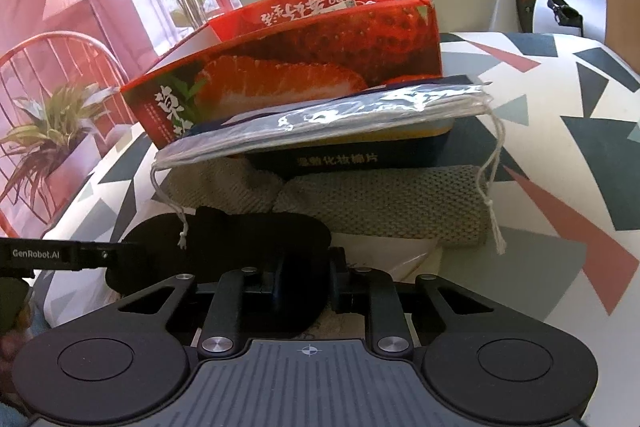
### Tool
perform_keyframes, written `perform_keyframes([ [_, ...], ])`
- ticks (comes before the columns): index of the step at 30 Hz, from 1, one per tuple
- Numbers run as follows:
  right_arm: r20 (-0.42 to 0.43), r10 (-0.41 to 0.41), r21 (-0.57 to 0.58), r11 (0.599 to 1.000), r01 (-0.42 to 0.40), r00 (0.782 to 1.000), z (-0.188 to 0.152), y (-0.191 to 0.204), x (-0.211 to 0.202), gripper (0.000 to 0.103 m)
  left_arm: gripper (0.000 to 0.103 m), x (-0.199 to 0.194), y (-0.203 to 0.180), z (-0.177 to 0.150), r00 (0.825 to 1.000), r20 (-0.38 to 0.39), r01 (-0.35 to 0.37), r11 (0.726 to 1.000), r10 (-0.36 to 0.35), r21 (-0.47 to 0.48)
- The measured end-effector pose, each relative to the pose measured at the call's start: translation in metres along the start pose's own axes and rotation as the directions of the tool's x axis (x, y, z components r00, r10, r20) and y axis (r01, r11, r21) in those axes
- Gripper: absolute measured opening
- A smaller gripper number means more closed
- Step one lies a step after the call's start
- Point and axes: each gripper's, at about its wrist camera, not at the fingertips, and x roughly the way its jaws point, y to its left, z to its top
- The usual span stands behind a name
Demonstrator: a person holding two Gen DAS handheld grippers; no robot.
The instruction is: Organize soft objects
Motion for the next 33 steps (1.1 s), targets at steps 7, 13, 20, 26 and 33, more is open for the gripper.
perform_keyframes([
  [7,0.001,0.035,-0.022,0.999,-0.035,0.999,0.002,0.007,-0.002,0.017,0.036,-0.016,-0.001,0.003,0.998,0.069,0.002,1.000,-0.004,0.030],
  [13,0.027,0.060,-0.120,0.991,-0.057,0.998,0.009,0.030,-0.009,0.013,0.024,-0.032,-0.013,0.006,0.991,0.127,0.019,0.995,-0.031,0.097],
  [20,0.033,0.046,-0.185,0.982,-0.039,0.998,0.021,0.045,-0.010,0.012,0.024,-0.033,-0.008,0.010,0.992,0.123,0.013,0.998,-0.021,0.066],
  [26,0.063,0.037,-0.256,0.967,-0.020,0.997,0.036,0.060,-0.016,0.011,0.024,-0.036,-0.016,0.022,0.989,0.146,0.015,0.995,-0.030,0.099],
  [33,0.098,0.040,-0.285,0.958,-0.010,0.994,0.053,0.069,-0.020,0.011,0.023,-0.049,-0.020,0.041,0.977,0.208,0.015,0.994,-0.038,0.111],
])
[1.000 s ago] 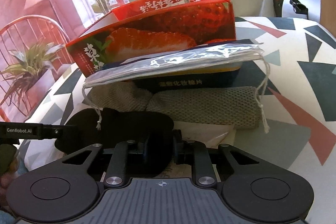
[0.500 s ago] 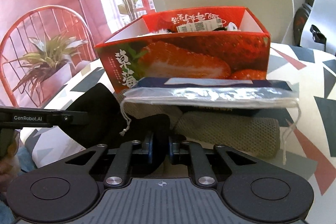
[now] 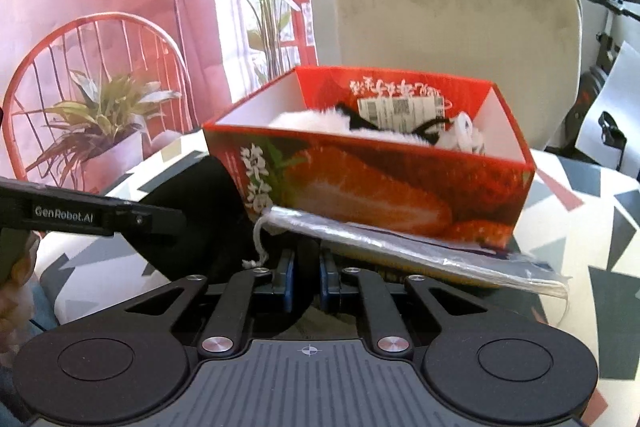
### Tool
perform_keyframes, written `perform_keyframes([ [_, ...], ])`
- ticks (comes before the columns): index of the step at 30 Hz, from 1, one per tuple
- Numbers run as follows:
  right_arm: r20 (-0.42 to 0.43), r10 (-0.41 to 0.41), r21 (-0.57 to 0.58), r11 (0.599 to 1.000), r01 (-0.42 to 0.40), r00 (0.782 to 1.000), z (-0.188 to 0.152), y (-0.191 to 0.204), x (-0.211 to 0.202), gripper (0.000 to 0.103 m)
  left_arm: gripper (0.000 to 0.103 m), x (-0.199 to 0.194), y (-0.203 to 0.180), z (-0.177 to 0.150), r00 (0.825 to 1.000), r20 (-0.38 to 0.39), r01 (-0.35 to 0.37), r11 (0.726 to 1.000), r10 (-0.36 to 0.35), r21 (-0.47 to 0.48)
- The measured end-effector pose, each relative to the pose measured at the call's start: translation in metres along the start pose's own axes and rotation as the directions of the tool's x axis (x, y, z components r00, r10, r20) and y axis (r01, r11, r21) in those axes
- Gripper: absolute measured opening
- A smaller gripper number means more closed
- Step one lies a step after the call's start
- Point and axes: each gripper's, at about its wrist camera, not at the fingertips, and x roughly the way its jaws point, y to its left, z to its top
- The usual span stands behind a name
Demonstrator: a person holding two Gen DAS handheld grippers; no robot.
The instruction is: Organize soft objects
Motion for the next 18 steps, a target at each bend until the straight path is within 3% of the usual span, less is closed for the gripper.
perform_keyframes([
  [18,0.123,-0.013,-0.037,0.999,0.017,0.992,0.055,0.003,-0.013,0.010,0.023,-0.016,-0.007,0.035,0.992,0.124,0.033,0.999,-0.032,-0.006],
])
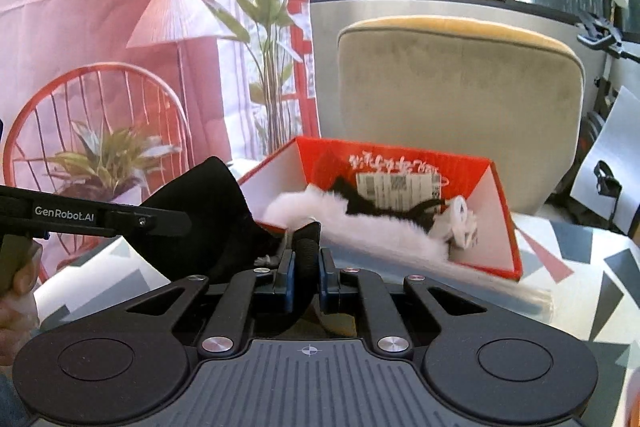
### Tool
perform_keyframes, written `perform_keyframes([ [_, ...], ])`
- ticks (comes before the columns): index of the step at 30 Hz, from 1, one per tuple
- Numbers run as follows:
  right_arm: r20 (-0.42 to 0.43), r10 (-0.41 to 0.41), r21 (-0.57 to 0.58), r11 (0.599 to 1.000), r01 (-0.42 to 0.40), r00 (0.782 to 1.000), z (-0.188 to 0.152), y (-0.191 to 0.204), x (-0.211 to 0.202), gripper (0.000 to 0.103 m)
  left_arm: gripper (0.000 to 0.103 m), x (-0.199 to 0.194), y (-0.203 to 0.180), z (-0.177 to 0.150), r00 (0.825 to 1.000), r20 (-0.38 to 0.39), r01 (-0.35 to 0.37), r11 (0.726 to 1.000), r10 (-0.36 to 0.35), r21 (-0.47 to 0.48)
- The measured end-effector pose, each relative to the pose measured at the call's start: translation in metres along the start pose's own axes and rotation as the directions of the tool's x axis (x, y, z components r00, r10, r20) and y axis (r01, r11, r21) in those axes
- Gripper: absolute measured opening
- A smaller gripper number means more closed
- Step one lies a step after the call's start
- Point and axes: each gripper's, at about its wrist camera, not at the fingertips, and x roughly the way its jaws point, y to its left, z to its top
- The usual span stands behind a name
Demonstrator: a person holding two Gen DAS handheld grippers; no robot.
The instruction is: Organize soft objects
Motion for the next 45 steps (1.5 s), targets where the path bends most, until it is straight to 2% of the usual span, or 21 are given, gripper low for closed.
perform_keyframes([
  [7,0.036,-0.011,0.003,1.000,0.011,0.999,0.016,-0.006,-0.007,0.010,0.023,0.001,-0.007,0.009,0.999,0.027,0.016,1.000,-0.017,0.014],
  [13,0.028,-0.032,-0.009,0.999,0.032,0.999,0.031,-0.016,-0.001,0.010,0.023,0.021,-0.010,0.025,1.000,-0.004,0.024,1.000,-0.024,0.004],
  [21,0.012,-0.043,0.020,0.999,0.043,0.999,0.064,-0.043,0.026,0.010,0.023,0.047,-0.008,0.057,0.999,0.015,0.038,0.999,-0.038,0.000],
  [28,0.029,-0.050,0.008,0.999,0.050,0.998,0.099,-0.059,0.050,0.010,0.023,0.068,-0.001,0.083,0.998,0.063,0.004,0.999,-0.002,-0.032],
  [31,0.036,-0.055,-0.003,0.998,0.055,0.998,0.112,-0.064,0.063,0.010,0.024,0.079,-0.002,0.092,0.998,0.059,-0.011,1.000,0.012,-0.024],
  [35,0.011,-0.070,-0.021,0.997,0.070,0.997,0.121,-0.071,0.087,0.010,0.024,0.105,0.001,0.095,1.000,-0.008,-0.027,1.000,0.027,-0.015],
  [40,-0.059,-0.076,-0.003,0.997,0.076,0.995,0.108,-0.083,0.116,0.010,0.024,0.134,0.004,0.085,0.994,-0.104,-0.035,0.999,0.036,0.011],
  [45,-0.150,-0.071,0.019,0.997,0.074,0.986,0.084,-0.090,0.136,0.010,0.024,0.155,0.006,0.071,0.973,-0.230,-0.025,0.999,0.033,0.038],
])
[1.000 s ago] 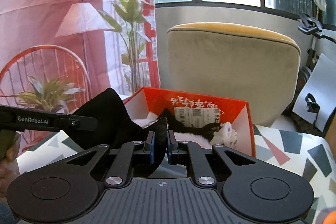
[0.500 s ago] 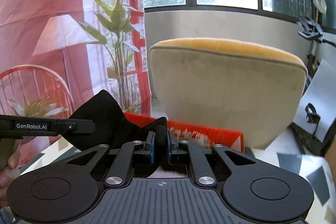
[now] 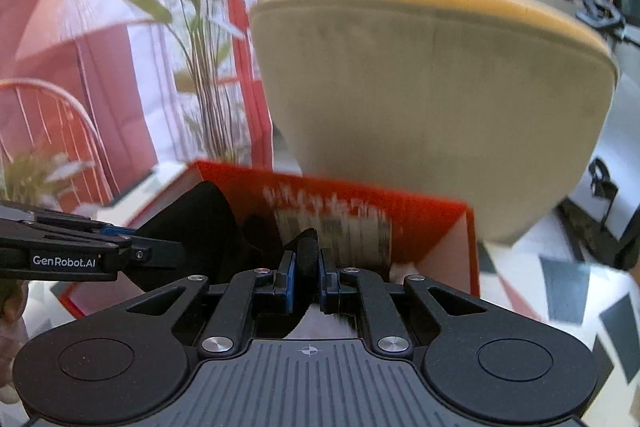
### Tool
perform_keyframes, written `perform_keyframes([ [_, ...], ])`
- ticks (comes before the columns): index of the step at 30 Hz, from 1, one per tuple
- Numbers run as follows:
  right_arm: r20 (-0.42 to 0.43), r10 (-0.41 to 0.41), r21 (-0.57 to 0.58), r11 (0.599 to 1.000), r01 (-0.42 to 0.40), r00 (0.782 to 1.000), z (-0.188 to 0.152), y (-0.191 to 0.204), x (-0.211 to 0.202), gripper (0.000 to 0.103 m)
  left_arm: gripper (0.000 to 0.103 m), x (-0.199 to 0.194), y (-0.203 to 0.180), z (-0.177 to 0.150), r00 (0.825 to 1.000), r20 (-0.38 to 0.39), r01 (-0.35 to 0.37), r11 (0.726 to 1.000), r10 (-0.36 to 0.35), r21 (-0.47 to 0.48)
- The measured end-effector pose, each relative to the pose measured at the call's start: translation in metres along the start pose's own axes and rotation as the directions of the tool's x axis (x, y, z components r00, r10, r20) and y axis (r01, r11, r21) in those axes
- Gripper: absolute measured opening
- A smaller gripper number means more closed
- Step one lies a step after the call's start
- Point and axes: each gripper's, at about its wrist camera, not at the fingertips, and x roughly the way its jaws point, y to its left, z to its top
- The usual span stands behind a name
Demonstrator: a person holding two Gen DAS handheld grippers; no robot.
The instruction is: Organize soft objects
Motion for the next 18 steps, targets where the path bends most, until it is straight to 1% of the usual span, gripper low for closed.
perform_keyframes([
  [3,-0.075,-0.011,0.011,1.000,0.012,0.997,-0.011,-0.003,0.015,0.010,0.024,0.011,0.002,-0.004,0.999,-0.050,-0.007,1.000,0.007,-0.003],
  [7,-0.130,-0.014,0.058,0.998,0.022,0.991,-0.022,-0.007,0.029,0.010,0.024,0.017,0.000,-0.008,0.996,-0.092,-0.011,1.000,0.013,0.025],
  [12,-0.170,-0.014,0.083,0.996,0.029,0.985,-0.027,-0.009,0.036,0.010,0.024,0.024,-0.005,-0.011,0.992,-0.128,-0.014,0.999,0.020,0.048],
  [18,-0.202,-0.017,0.073,0.997,0.033,0.979,-0.034,-0.006,0.044,0.010,0.024,0.038,-0.009,-0.012,0.987,-0.152,-0.033,0.997,0.043,0.066],
])
